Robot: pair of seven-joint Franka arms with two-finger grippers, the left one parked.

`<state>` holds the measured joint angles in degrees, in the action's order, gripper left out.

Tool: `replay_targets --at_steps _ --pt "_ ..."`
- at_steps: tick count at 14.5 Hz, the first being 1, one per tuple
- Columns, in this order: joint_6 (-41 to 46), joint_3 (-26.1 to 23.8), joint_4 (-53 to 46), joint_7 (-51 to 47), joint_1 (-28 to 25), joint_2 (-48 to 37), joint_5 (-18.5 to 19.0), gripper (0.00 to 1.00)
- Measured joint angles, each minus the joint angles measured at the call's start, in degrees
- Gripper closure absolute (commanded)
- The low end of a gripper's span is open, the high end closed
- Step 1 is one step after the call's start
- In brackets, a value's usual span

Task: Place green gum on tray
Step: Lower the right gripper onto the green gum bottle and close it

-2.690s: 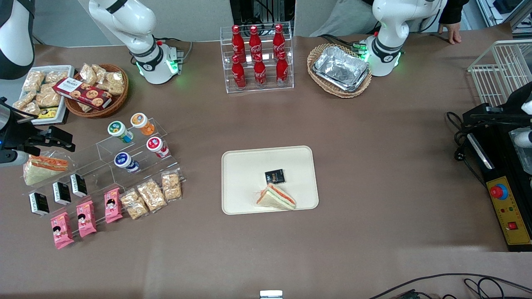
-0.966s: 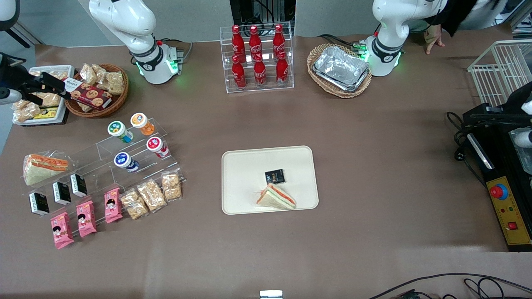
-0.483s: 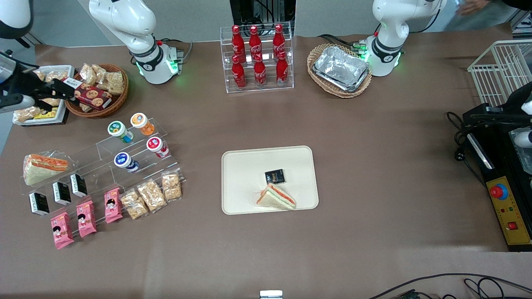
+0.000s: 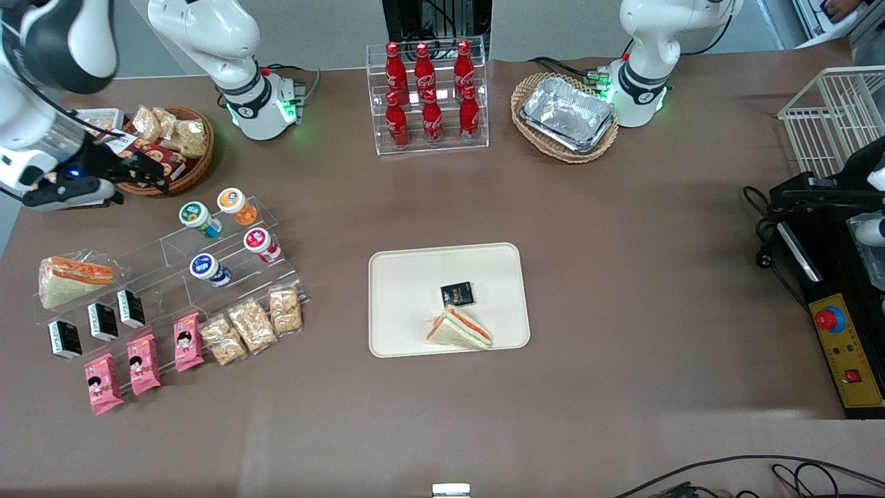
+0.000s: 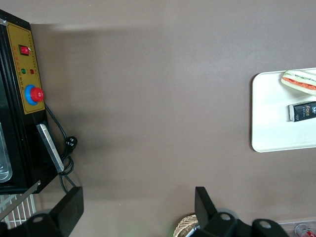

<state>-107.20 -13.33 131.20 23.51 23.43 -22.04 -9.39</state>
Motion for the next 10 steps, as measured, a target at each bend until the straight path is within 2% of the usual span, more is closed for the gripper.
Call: replay_targets --at_steps 5,10 --pt "-8.44 -1.81 7.25 -0.02 -0.01 0.39 -0.01 0.0" --pt "-11.25 -6.0 10.07 -3.95 -0.03 0.39 -0.03 0.0"
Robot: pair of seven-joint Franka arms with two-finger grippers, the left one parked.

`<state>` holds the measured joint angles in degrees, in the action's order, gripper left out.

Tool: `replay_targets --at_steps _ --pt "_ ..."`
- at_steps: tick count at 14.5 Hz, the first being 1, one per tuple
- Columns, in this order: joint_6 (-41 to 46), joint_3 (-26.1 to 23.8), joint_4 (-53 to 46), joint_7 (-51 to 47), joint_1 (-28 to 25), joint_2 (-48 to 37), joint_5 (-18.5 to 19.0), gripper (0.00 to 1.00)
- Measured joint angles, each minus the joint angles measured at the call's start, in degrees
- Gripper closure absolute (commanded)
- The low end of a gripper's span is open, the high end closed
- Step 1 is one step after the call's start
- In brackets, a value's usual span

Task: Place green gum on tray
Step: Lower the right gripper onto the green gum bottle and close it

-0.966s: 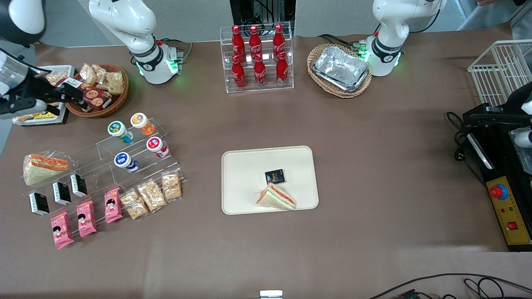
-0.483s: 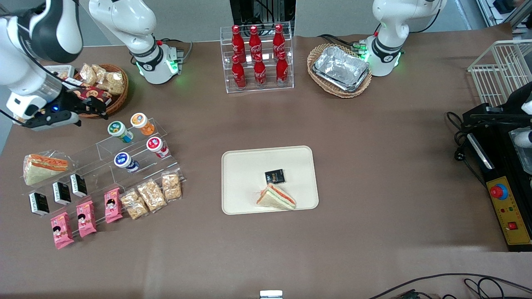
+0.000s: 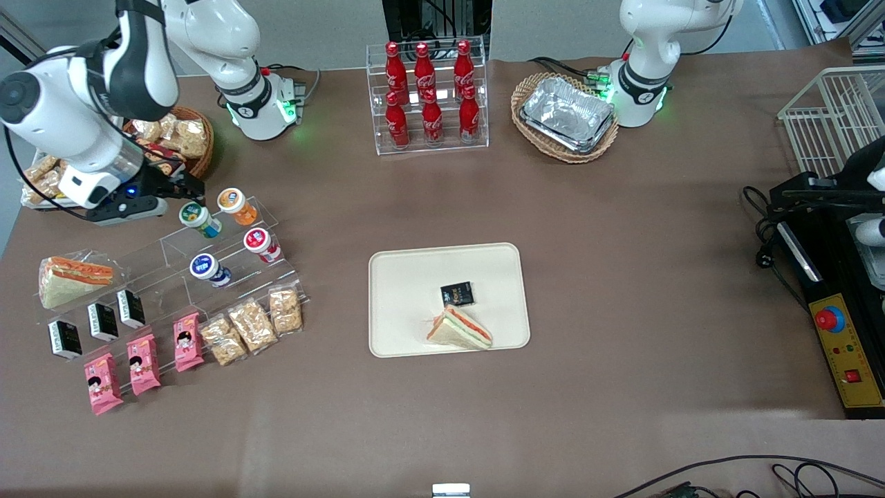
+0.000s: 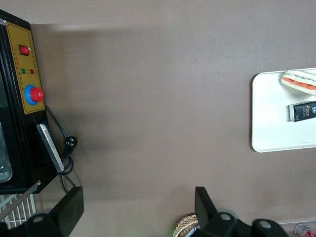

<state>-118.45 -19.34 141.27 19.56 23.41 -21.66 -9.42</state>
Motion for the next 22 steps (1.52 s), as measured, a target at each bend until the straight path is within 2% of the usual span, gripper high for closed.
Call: replay_targets --at_steps 12,18,21,22 --pt "-3.45 -0.86 4.26 -1.04 0.39 -0.01 0.0 0.01" --pt "-4.54 -0.86 4.69 -1.22 0.41 1.05 0.0 0.06" --pt "-5.31 -0.86 4.7 -1.26 0.41 2.31 0.0 0.36" --pt "-5.47 -0.86 4.7 -1.27 0.42 2.56 0.0 0.42"
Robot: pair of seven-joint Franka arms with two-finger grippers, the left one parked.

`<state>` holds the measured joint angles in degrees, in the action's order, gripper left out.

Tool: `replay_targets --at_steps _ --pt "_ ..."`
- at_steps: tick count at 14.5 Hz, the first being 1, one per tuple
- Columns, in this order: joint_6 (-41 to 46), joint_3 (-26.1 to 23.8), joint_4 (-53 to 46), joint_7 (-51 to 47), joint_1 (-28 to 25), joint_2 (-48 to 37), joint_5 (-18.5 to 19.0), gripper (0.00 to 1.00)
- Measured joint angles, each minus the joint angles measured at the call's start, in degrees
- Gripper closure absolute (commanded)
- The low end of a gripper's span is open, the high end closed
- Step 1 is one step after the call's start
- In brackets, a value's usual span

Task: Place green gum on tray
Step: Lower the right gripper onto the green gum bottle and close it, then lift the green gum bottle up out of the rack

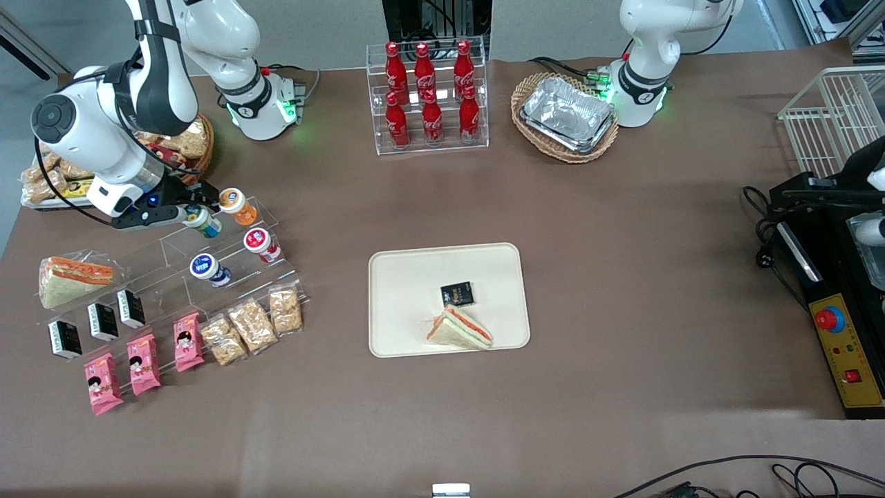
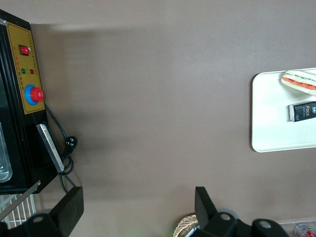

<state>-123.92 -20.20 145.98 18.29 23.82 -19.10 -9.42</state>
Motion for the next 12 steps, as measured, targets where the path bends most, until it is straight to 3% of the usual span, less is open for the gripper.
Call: replay_targets --at_steps 3,6,9,12 --pt "-0.24 0.0 0.0 -0.02 0.01 0.28 0.0 0.61" --pt "-0.27 0.03 -0.03 -0.03 0.01 0.25 0.0 0.71" --pt "1.08 0.38 -1.27 -0.03 0.01 -0.81 0.0 0.71" --pt "10.72 1.94 -7.77 0.01 0.02 -2.57 0.0 0.71"
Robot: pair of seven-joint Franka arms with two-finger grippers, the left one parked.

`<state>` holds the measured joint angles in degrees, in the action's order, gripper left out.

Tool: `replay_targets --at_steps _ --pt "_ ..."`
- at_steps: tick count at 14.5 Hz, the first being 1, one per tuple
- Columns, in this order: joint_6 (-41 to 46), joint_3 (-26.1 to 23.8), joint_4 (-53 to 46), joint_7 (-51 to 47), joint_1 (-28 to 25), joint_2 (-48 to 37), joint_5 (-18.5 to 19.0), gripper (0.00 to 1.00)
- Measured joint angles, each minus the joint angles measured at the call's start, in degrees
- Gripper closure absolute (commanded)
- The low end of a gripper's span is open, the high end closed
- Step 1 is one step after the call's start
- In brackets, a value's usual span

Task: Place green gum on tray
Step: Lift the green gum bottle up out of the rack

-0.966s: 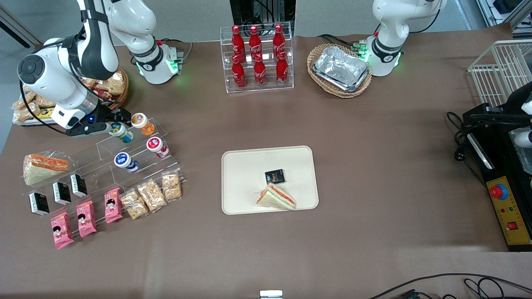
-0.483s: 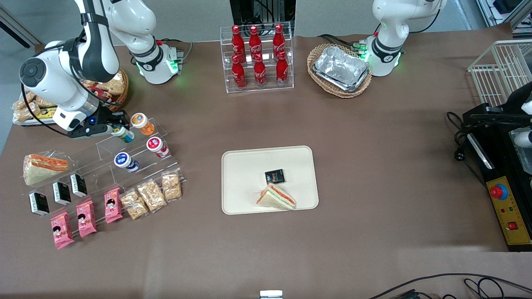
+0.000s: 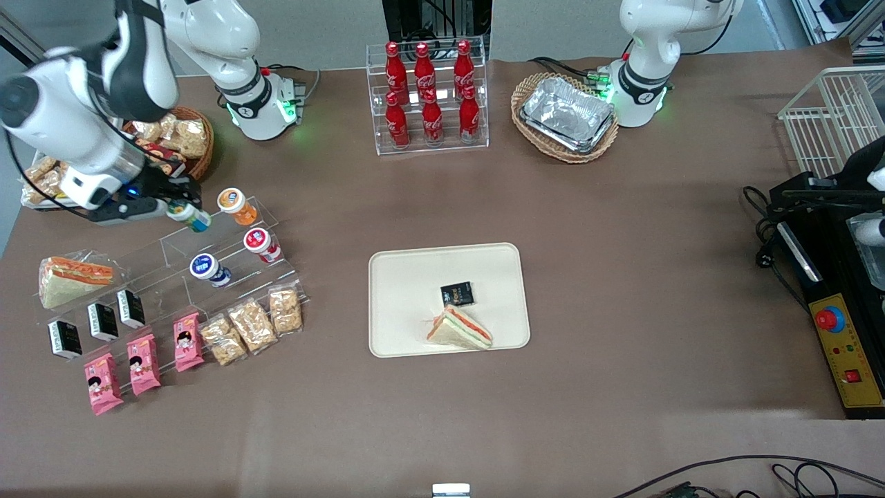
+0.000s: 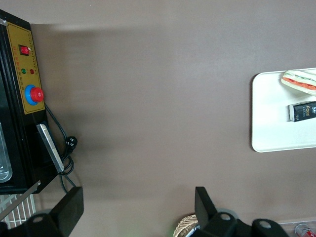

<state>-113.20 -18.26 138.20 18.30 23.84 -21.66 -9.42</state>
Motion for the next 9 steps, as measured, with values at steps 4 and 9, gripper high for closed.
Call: replay_targets --at_steps 4,9 --pt "14.98 0.35 -15.13 -1.63 -0.06 -0.96 -0.1 0.71" --pt "21.81 -9.62 -27.44 -17.91 -0.8 0.27 -0.98 0.71"
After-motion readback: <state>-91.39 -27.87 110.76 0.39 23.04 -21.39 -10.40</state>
